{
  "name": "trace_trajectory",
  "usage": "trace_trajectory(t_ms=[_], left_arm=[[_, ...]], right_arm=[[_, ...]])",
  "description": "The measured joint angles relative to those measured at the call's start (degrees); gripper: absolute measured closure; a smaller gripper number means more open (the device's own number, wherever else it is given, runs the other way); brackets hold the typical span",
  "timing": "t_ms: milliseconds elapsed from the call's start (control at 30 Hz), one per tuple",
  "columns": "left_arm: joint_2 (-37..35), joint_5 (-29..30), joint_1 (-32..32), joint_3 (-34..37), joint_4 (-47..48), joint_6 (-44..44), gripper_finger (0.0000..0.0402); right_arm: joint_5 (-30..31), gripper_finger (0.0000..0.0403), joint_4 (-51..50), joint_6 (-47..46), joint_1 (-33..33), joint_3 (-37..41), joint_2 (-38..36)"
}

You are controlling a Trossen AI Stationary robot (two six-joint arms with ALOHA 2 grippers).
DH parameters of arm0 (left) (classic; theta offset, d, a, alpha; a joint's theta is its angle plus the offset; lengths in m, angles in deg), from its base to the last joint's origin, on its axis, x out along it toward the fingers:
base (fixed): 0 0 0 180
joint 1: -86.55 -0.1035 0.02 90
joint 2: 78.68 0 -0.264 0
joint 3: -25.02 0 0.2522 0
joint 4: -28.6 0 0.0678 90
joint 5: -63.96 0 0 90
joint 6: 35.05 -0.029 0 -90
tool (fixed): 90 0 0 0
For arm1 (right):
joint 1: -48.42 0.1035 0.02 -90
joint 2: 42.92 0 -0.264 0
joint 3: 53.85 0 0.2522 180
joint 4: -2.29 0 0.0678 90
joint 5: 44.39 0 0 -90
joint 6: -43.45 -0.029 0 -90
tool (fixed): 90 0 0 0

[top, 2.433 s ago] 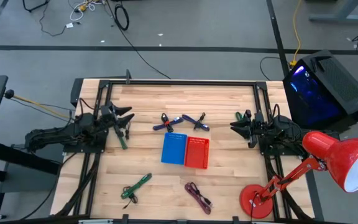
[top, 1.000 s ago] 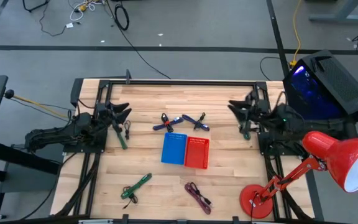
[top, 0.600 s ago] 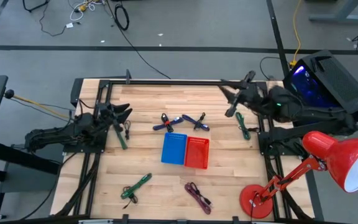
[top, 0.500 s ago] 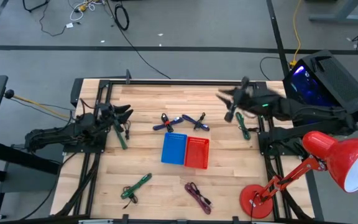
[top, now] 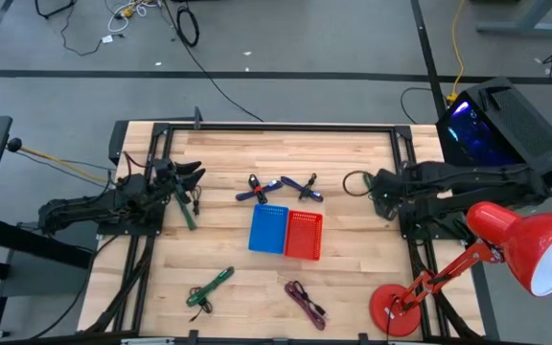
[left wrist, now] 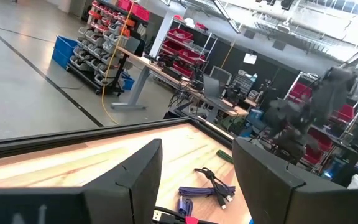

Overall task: Pick & Place USB Port
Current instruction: Put the black USB cable into the blue basket

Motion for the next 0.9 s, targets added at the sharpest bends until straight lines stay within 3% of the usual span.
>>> trace_trajectory(t_ms=[100,500,900], left_arm=[[0.0,-0.06,0.0,0.0,0.05,0.0,0.02],[0.0,-1.19,0.0,0.0,0.08,-0.13,0.02],[0.0,-1.27,0.01,0.0,0.1,-0.11,0.02]], right_arm=[[-1.14,0.0291,0.72,-0.42,0.11,3.23,0.05],[-3.45,0.0216,2.85,-1.99,0.11,2.48,0.43],[-4.61,0.0229,8.37,1.51,-0.02,2.48,12.24]])
